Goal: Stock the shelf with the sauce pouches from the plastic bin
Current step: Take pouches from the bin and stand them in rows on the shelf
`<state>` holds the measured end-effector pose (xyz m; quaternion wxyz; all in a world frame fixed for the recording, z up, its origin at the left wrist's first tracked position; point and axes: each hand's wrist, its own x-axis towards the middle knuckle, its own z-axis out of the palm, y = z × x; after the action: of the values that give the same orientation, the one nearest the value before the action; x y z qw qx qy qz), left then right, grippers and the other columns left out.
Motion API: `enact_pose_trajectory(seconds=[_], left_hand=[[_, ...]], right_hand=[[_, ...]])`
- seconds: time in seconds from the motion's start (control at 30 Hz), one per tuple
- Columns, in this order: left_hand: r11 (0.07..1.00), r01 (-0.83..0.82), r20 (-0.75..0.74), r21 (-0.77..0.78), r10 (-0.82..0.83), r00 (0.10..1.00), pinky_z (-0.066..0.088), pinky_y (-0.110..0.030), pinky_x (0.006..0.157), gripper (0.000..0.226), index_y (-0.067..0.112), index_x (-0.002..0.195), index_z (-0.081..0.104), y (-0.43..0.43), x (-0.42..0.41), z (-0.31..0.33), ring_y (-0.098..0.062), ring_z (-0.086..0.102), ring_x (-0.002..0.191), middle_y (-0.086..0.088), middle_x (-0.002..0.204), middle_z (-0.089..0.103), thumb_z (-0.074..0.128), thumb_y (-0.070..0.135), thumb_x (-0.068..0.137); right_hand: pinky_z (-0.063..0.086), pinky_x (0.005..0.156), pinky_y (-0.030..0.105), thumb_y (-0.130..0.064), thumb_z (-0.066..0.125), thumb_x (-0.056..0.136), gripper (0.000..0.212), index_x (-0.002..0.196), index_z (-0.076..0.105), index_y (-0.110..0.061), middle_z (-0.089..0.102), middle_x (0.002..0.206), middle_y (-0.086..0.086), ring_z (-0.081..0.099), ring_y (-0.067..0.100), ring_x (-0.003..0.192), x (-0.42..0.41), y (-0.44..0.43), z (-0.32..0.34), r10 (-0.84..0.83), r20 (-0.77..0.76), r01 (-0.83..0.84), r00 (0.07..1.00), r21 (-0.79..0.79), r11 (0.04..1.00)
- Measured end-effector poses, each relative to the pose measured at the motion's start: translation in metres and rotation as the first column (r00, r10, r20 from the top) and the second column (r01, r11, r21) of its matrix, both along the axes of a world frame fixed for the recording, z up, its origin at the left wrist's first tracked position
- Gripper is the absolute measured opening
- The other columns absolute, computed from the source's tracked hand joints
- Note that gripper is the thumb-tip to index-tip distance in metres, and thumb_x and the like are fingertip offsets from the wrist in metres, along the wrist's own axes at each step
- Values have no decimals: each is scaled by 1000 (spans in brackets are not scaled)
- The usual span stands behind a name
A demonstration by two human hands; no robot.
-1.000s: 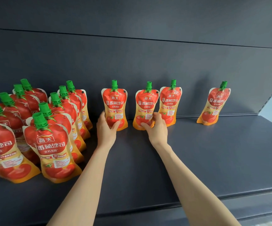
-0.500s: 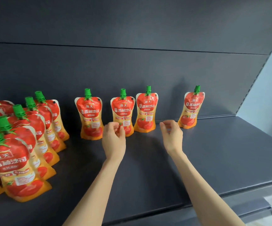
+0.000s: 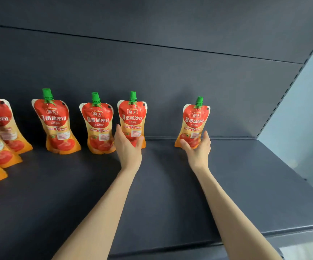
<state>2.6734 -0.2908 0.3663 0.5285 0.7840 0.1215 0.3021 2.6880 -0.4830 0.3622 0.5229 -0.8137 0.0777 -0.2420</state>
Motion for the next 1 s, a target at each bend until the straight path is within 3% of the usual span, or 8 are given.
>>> enact_pose_trajectory(seconds=[0.1, 0.23, 0.4, 0.6, 0.77, 0.9, 1.0], left_hand=[[1000, -4, -17, 8, 4, 1000, 36, -40, 104, 78, 3, 144, 24, 3, 8, -1, -29, 38, 132, -17, 142, 38, 69, 24, 83], [999, 37, -28, -1, -37, 999, 41, -32, 91, 63, 4, 132, 41, 11, 15, 1, -27, 50, 118, -16, 127, 49, 72, 24, 81], [988, 148, -33, -34, -150, 988, 43, -19, 73, 48, 10, 113, 45, 14, 16, 0, -12, 54, 97, -1, 112, 57, 74, 26, 79], [964, 264, -45, -42, -265, 963, 39, -9, 66, 43, 19, 108, 44, 11, 12, -2, -5, 54, 89, 8, 105, 56, 74, 28, 78], [950, 311, -63, -25, -312, 948, 39, -9, 69, 44, 20, 114, 46, 16, 9, -1, -3, 54, 91, 11, 107, 55, 72, 29, 80], [957, 289, -73, 9, -288, 955, 37, -7, 67, 46, 17, 117, 48, 16, 7, 3, -4, 52, 93, 11, 107, 54, 72, 31, 80], [965, 262, -81, 28, -259, 962, 37, -8, 68, 46, 15, 116, 48, 13, 5, 5, -4, 51, 94, 7, 108, 56, 72, 31, 80]], right_hand=[[43, 97, 34, -26, 78, 76, 76, 135, 34, -10, 55, 121, 2, 54, 21, 114, 13, -8, 3, 93, 12, -94, 996, 137, 986], [54, 76, 24, -27, 75, 80, 53, 121, 44, -17, 61, 120, 6, 62, 14, 100, 24, -18, 0, 242, -24, -227, 970, 266, 937], [55, 81, 29, -23, 73, 82, 38, 111, 49, -15, 64, 111, 3, 64, 16, 98, 25, -12, -4, 345, -37, -327, 938, 240, 914], [52, 66, 11, -25, 69, 84, 28, 103, 49, -28, 63, 101, -15, 64, 3, 91, 20, 1, -2, 424, -64, -402, 904, 212, 891], [53, 68, 12, -26, 66, 87, 32, 111, 46, -24, 61, 104, -14, 62, 4, 94, 18, 3, 3, 444, -92, -420, 891, 203, 885], [51, 89, 27, -26, 63, 89, 37, 119, 43, -21, 59, 115, -5, 60, 11, 101, 17, 2, 6, 444, -131, -421, 886, 172, 891], [49, 94, 32, -26, 61, 90, 40, 123, 40, -18, 57, 121, -1, 58, 14, 106, 15, 5, 8, 433, -160, -415, 887, 136, 900]])
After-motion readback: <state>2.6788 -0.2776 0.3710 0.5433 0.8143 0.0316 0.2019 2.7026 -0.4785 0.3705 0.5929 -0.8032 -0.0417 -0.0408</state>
